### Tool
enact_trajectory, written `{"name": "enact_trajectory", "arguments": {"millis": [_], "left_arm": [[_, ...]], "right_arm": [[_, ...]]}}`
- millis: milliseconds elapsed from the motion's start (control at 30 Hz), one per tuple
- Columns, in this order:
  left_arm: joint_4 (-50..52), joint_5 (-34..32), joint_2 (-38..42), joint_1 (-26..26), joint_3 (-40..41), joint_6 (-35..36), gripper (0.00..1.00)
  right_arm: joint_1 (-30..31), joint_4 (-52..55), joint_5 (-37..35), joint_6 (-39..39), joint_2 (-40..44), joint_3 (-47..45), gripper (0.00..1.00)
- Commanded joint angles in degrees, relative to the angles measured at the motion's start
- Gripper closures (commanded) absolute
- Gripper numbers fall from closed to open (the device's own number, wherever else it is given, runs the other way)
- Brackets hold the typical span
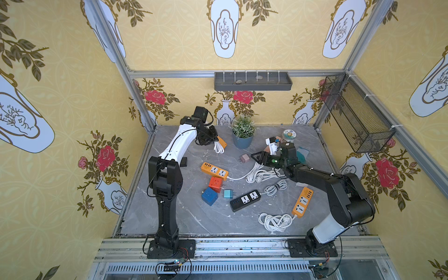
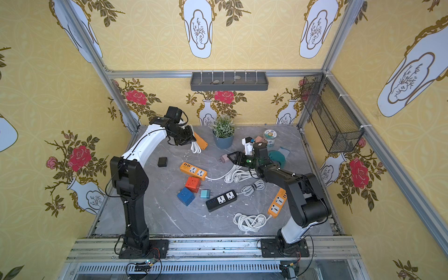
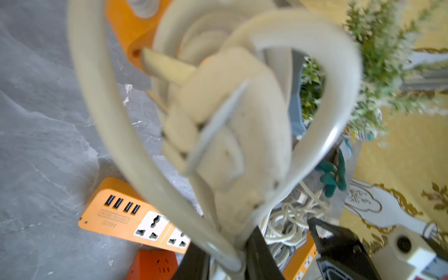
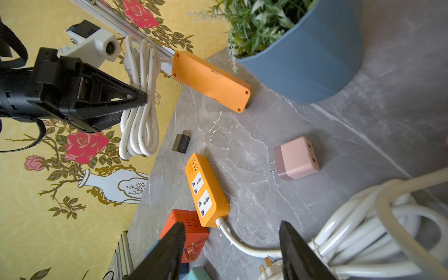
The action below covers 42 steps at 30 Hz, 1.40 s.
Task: Pull the plug off the socket
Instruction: Pick up the socket from the center of the board, then place the socket at the center of the board.
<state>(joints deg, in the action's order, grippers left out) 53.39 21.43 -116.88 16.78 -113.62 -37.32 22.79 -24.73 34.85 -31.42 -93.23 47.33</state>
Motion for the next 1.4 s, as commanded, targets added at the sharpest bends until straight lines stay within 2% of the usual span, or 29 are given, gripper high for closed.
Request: {"name": "enact_trajectory", "arguments": {"millis": [0,200,367,467,567,667,800,967,1133,1267,1367], "left_arm": [[-2.4,12.0,3.3,0.2,2.2,11.7,0.97],[6.3,18.7,6.4,0.7,-0.3,19.0,0.97],[8.8,23.8,11.2,3.7,2.4,26.6,0.97],[12.6,18.3,12.4,7.9,5.6,32.5,0.98],[14.8,13.2,12.4,12.9,8.0,34.7,0.98],[13.5,10.8,14.0,15.6,9.4,36.1,0.98],[13.2,5.3,17.4,19.1,10.7,42.8,0.97],[13.7,-0.8,23.4,22.1,22.3,53.0,0.96],[12.0,-0.8,32.9,25.5,36.6,53.9,0.96],[13.4,-1.1,37.1,27.7,43.7,51.6,0.96],[15.9,-4.9,38.8,28.8,47.7,51.8,0.95]], "right_arm": [[0.2,-5.9,1.2,2.5,0.7,-0.2,0.33],[0.4,-6.6,4.7,4.7,0.1,2.1,0.32],[-1.6,-5.8,4.4,5.6,2.7,0.5,0.31],[-4.8,-7.1,5.5,3.4,4.6,-2.2,0.32],[-5.9,-6.8,7.9,3.4,5.7,-3.4,0.32],[-5.5,-4.7,9.8,6.1,6.5,-4.4,0.32],[-6.1,-4.7,9.8,9.4,9.1,-8.0,0.31],[-8.0,-1.6,9.2,12.6,12.5,-9.6,0.30],[-7.7,1.9,9.0,13.3,12.1,-8.8,0.30],[-5.5,0.9,10.1,12.3,10.1,-8.1,0.30],[-1.8,1.8,10.2,12.8,7.4,-5.8,0.30]]}}
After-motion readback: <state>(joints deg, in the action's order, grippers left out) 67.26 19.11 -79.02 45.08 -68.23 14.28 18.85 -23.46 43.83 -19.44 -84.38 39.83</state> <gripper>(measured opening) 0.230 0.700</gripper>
